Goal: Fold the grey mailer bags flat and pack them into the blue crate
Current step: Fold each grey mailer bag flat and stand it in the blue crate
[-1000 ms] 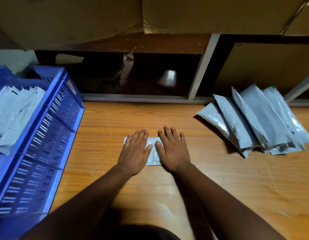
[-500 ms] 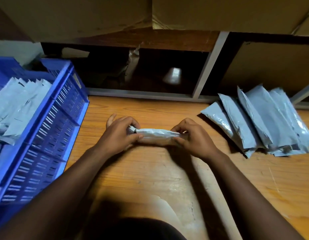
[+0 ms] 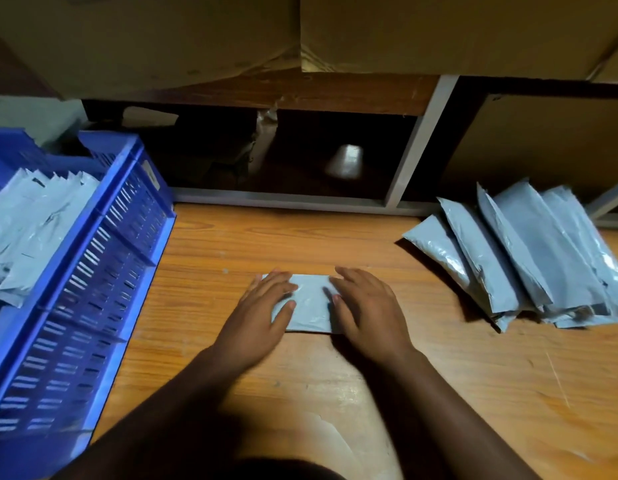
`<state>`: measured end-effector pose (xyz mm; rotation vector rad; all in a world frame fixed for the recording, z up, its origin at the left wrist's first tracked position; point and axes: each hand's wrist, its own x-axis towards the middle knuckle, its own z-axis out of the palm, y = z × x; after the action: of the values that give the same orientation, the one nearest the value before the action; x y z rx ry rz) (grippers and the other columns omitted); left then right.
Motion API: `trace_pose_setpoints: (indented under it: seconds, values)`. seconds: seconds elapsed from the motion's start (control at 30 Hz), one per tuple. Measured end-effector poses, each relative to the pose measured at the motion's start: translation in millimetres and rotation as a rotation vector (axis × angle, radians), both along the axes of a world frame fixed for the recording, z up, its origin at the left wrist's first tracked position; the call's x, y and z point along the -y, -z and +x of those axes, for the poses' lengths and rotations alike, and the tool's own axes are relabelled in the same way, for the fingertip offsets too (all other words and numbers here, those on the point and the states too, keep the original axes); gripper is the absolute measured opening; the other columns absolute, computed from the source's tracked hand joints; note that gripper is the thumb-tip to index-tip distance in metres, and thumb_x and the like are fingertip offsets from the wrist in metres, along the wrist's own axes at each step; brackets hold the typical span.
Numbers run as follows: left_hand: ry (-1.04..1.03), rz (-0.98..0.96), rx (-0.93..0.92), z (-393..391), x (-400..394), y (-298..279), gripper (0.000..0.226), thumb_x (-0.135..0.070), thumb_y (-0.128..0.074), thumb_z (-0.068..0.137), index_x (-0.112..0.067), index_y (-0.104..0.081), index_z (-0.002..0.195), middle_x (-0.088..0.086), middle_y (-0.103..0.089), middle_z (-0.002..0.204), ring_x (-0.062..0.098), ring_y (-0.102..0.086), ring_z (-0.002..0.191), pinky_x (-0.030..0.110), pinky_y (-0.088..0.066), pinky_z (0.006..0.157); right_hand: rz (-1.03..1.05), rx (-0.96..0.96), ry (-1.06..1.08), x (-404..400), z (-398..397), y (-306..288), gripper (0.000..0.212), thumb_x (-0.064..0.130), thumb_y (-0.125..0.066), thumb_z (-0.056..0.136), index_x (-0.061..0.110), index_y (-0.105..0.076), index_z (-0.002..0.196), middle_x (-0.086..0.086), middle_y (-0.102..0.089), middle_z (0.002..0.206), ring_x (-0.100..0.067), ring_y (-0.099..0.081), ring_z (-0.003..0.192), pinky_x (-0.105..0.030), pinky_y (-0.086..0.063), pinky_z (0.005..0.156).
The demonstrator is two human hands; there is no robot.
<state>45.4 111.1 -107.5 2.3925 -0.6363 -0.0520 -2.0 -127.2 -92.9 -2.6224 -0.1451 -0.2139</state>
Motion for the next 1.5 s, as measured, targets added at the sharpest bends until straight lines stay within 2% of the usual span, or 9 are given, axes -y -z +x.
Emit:
trace_pose_setpoints:
  seconds: [0.1,0.2,0.43,0.6,0.77,1.0,1.17,1.33,1.5]
  values:
    - [0.027,0.168,0.005,12.5,33.8,6.8,0.065,-0.052,-0.016,0.105,-0.021,-0.04,0.156,-0.006,-0.028,0.167,0.006,-0.011,0.156,0.032,-0.005,0.128,-0.13,-0.144,0.008,-24.0,31.5,12.8,0.055,0.04,-0.031,0.107,0.019,-0.042,0.156,-0.002,-0.035,0.166,-0.027,-0.024,0.156,-0.051,-0.022,0.125]
    - [0.021,0.333,0.041,11.2,44.3,21.7,0.074,-0.056,0.001,0.104,-0.019,-0.029,0.161,-0.004,-0.022,0.169,0.008,-0.006,0.157,0.031,0.002,0.128,-0.255,-0.214,-0.022,-34.4,35.2,38.9,0.064,0.045,-0.017,0.106,0.017,-0.031,0.161,-0.006,-0.023,0.17,-0.031,-0.017,0.158,-0.057,-0.012,0.126]
    - [-0.042,0.267,0.285,10.6,47.6,42.2,0.051,-0.033,-0.032,0.111,-0.004,-0.049,0.149,0.01,-0.046,0.157,0.023,-0.033,0.151,0.042,-0.023,0.126,-0.323,-0.195,0.004,-39.1,37.1,47.0,0.058,0.04,-0.02,0.109,0.019,-0.027,0.163,-0.005,-0.02,0.171,-0.031,-0.01,0.159,-0.054,-0.007,0.126]
    - [-0.078,0.289,0.303,13.9,51.6,50.3,0.05,-0.031,-0.032,0.111,-0.006,-0.047,0.151,0.01,-0.043,0.159,0.025,-0.033,0.151,0.048,-0.029,0.122,-0.334,-0.2,-0.009,-37.2,40.7,49.3,0.06,0.04,-0.022,0.108,0.016,-0.027,0.163,-0.007,-0.018,0.171,-0.033,-0.007,0.159,-0.054,-0.008,0.126]
    - [-0.073,0.354,0.247,10.5,51.5,44.0,0.053,-0.034,-0.028,0.11,-0.007,-0.045,0.153,0.008,-0.04,0.161,0.023,-0.029,0.153,0.046,-0.023,0.125,-0.323,-0.221,-0.006,-39.2,37.9,49.1,0.061,0.04,-0.025,0.107,0.016,-0.024,0.163,-0.008,-0.014,0.172,-0.032,-0.003,0.159,-0.053,-0.005,0.127]
    - [-0.038,0.395,0.026,19.6,41.1,23.2,0.083,-0.067,0.0,0.1,-0.019,-0.027,0.162,-0.001,-0.023,0.169,0.013,-0.014,0.157,0.039,-0.012,0.128,-0.141,-0.243,-0.064,-18.4,36.6,28.5,0.06,0.045,-0.019,0.11,0.019,-0.023,0.164,-0.003,-0.019,0.171,-0.025,-0.012,0.159,-0.045,-0.005,0.127]
    - [-0.072,0.477,0.002,17.1,31.5,29.2,0.079,-0.062,0.004,0.099,-0.022,-0.01,0.164,-0.004,-0.008,0.172,0.013,0.0,0.158,0.037,-0.005,0.129,-0.28,-0.229,0.036,-11.4,22.6,41.6,0.063,0.052,-0.015,0.109,0.023,-0.022,0.164,-0.002,-0.015,0.172,-0.024,-0.01,0.159,-0.049,-0.007,0.128]
    - [-0.091,0.532,0.041,17.3,37.4,35.4,0.069,-0.054,-0.008,0.105,-0.019,-0.009,0.164,-0.002,-0.003,0.172,0.016,0.002,0.158,0.036,-0.001,0.128,-0.286,-0.191,0.055,-14.8,24.9,47.5,0.061,0.049,-0.015,0.11,0.021,-0.024,0.163,-0.004,-0.019,0.171,-0.027,-0.01,0.159,-0.052,-0.011,0.127]
    - [-0.083,0.538,0.023,17.5,38.2,32.4,0.075,-0.057,0.001,0.1,-0.019,-0.008,0.164,-0.001,-0.002,0.172,0.016,0.003,0.158,0.037,-0.003,0.129,-0.263,-0.225,0.034,-15.3,25.2,46.3,0.062,0.049,-0.013,0.109,0.021,-0.021,0.164,-0.003,-0.016,0.172,-0.026,-0.007,0.159,-0.052,-0.009,0.128]
